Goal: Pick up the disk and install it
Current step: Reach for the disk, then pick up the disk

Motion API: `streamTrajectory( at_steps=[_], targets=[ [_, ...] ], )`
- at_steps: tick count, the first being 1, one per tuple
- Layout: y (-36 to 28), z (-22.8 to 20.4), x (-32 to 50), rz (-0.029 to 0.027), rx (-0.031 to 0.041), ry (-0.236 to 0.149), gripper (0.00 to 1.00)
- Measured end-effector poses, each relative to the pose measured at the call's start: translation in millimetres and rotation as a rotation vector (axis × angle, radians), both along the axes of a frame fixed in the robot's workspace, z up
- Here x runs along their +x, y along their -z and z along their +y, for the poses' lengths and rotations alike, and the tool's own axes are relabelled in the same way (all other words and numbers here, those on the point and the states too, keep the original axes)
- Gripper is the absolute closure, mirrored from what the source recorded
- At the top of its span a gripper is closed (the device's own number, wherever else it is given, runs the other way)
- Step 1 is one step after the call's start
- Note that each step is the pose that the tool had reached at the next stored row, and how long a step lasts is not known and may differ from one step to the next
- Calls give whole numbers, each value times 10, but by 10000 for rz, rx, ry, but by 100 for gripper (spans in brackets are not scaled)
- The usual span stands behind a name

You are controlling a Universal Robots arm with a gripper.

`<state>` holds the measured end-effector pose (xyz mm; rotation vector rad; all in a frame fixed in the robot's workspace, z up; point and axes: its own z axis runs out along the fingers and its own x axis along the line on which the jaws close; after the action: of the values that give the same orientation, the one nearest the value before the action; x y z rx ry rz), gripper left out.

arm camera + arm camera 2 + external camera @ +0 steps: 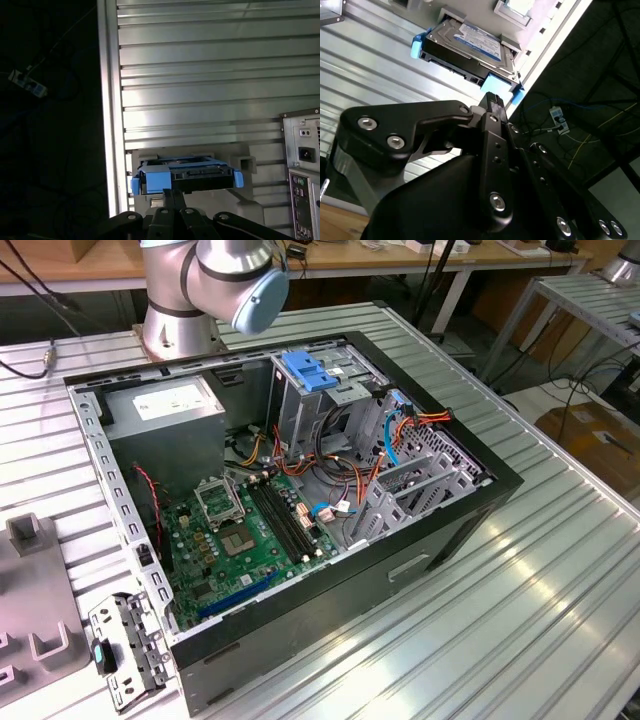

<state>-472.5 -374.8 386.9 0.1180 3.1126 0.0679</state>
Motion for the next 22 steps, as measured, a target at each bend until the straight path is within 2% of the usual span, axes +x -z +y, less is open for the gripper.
streamTrajectory(
  at_steps=[17,19,21,22],
  targets=[
    [1,0,-18,-1,1,-29,89],
    [1,1,-19,-1,1,-335,89],
    [1,1,-19,-1,1,-1018,89],
    [1,1,-19,-1,1,-1201,89]
  ],
)
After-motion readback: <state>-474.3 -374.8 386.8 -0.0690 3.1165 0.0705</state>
